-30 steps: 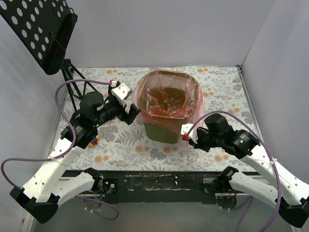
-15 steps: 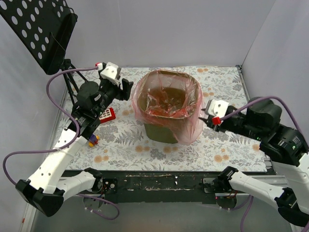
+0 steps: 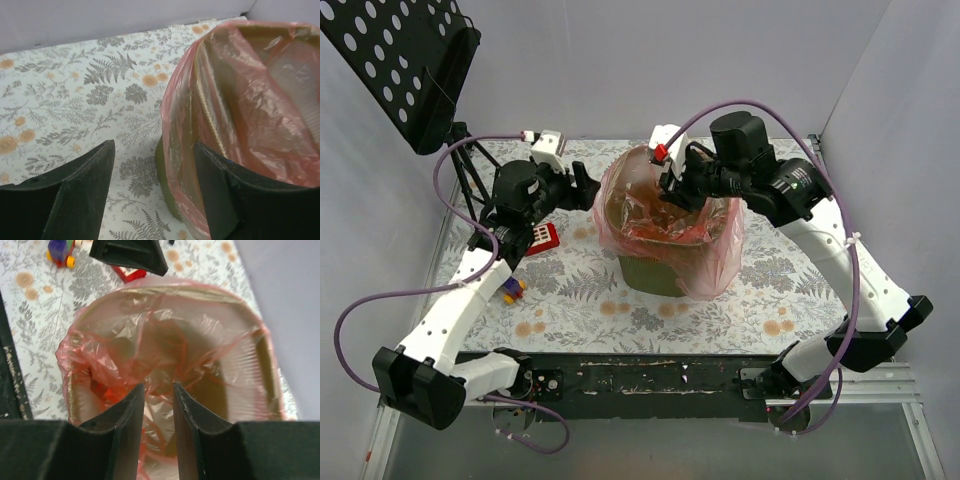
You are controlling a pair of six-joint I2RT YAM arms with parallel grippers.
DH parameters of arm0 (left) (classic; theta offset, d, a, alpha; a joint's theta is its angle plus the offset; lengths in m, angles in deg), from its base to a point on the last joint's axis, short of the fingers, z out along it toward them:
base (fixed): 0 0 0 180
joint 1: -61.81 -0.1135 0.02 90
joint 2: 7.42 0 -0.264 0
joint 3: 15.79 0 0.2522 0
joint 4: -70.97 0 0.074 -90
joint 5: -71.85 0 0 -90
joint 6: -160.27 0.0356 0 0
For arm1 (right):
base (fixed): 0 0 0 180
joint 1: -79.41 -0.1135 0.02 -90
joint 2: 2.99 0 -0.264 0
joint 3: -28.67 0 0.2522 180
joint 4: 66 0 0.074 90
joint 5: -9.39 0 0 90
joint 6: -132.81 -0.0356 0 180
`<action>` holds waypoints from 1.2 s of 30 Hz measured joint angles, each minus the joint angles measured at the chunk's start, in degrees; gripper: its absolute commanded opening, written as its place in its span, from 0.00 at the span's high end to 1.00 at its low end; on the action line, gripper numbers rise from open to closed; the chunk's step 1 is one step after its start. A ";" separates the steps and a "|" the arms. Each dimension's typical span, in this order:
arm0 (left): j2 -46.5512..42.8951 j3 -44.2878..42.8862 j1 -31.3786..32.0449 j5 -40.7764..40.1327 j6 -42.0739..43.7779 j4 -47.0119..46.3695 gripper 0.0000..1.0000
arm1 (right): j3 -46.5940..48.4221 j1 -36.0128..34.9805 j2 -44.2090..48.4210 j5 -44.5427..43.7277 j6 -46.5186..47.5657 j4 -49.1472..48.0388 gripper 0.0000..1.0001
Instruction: Put the trash bags into the trash bin
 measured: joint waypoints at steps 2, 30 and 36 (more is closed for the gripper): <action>0.52 1.66 0.00 0.83 -0.09 -0.59 0.42 | -1.20 0.04 -0.42 0.26 -0.81 1.01 0.70; 11.93 16.50 -0.66 14.75 -7.15 -11.52 0.50 | -22.05 2.49 -15.34 0.35 8.15 0.09 0.80; 11.82 16.50 -0.66 14.64 -6.84 -11.37 0.50 | -25.49 2.49 -15.41 -2.36 9.40 -0.55 0.19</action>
